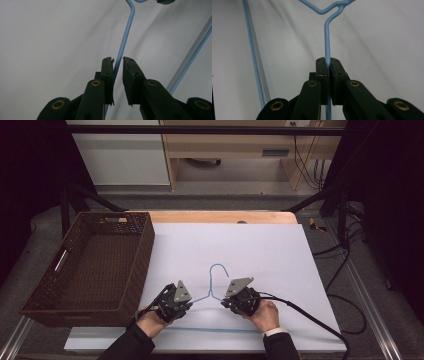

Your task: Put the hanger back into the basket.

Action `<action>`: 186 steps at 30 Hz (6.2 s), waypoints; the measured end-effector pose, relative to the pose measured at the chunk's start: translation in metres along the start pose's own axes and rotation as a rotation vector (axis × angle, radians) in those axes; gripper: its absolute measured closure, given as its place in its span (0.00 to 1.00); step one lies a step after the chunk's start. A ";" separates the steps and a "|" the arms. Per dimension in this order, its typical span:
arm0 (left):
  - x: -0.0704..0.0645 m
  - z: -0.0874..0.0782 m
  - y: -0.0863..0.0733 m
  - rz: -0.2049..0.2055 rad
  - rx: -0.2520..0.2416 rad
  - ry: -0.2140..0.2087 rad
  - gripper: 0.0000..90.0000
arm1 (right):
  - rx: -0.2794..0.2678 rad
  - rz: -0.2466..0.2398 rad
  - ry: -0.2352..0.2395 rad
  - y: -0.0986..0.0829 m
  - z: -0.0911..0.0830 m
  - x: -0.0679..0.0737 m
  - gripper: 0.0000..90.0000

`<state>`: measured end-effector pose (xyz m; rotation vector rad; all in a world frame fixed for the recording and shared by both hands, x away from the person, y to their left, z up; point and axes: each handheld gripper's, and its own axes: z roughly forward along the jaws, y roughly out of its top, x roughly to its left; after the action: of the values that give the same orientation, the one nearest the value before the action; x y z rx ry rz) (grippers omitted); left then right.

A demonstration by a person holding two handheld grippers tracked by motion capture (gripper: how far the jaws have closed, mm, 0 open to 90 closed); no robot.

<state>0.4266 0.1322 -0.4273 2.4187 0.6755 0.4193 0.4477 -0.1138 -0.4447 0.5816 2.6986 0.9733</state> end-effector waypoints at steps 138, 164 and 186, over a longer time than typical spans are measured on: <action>0.177 -0.210 -0.029 -0.319 -0.136 0.482 0.96 | -0.413 0.429 -0.443 -0.073 -0.129 -0.010 0.02; 0.211 -0.189 -0.091 -0.398 -0.038 0.557 0.96 | -0.406 0.431 -0.445 -0.073 -0.128 -0.011 0.02; 0.208 -0.131 -0.123 -0.431 0.076 0.493 0.96 | -0.405 0.432 -0.447 -0.073 -0.128 -0.010 0.02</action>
<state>0.4949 0.3925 -0.3722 2.1578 1.4113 0.8240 0.3940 -0.2416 -0.3946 1.1556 1.9513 1.2649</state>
